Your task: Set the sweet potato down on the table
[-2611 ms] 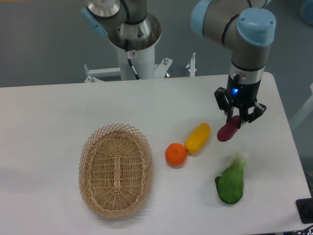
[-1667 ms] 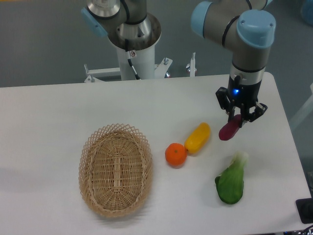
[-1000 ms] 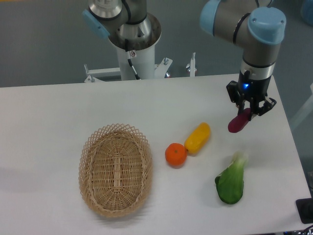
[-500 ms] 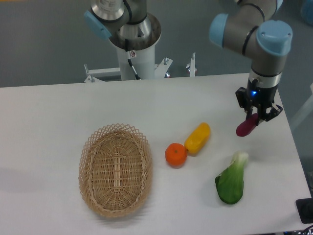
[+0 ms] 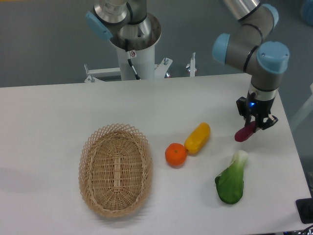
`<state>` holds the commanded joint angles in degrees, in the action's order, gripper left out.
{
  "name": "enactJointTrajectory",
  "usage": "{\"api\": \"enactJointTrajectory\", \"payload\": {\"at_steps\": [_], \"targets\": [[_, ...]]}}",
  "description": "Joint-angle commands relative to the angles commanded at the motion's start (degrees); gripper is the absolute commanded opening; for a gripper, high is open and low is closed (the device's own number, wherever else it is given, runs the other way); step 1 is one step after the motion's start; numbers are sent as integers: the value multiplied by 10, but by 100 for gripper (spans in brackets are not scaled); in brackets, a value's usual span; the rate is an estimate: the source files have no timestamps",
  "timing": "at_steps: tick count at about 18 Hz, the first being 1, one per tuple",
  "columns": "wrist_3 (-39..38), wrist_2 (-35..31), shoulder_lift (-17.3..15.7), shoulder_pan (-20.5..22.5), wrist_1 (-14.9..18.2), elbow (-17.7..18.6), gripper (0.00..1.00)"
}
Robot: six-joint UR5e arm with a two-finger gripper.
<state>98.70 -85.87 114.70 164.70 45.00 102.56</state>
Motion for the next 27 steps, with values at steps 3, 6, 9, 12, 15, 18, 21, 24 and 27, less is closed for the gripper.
{"api": "enactJointTrajectory", "payload": {"at_steps": [3, 6, 9, 12, 15, 18, 21, 24, 27], "targets": [[-1, 0, -2, 0, -3, 17, 30], [0, -1, -2, 1, -3, 20, 33], [-5, 0, -4, 4, -2, 14, 75], [-3, 0, -11, 4, -2, 17, 100], [-10, 0, -26, 2, 0, 11, 100], [1, -2, -44, -1, 0, -9, 100], [1, 10, -73, -3, 3, -38, 100], [-6, 17, -81, -3, 26, -92, 100], [4, 16, -87, 4, 97, -127, 100]]}}
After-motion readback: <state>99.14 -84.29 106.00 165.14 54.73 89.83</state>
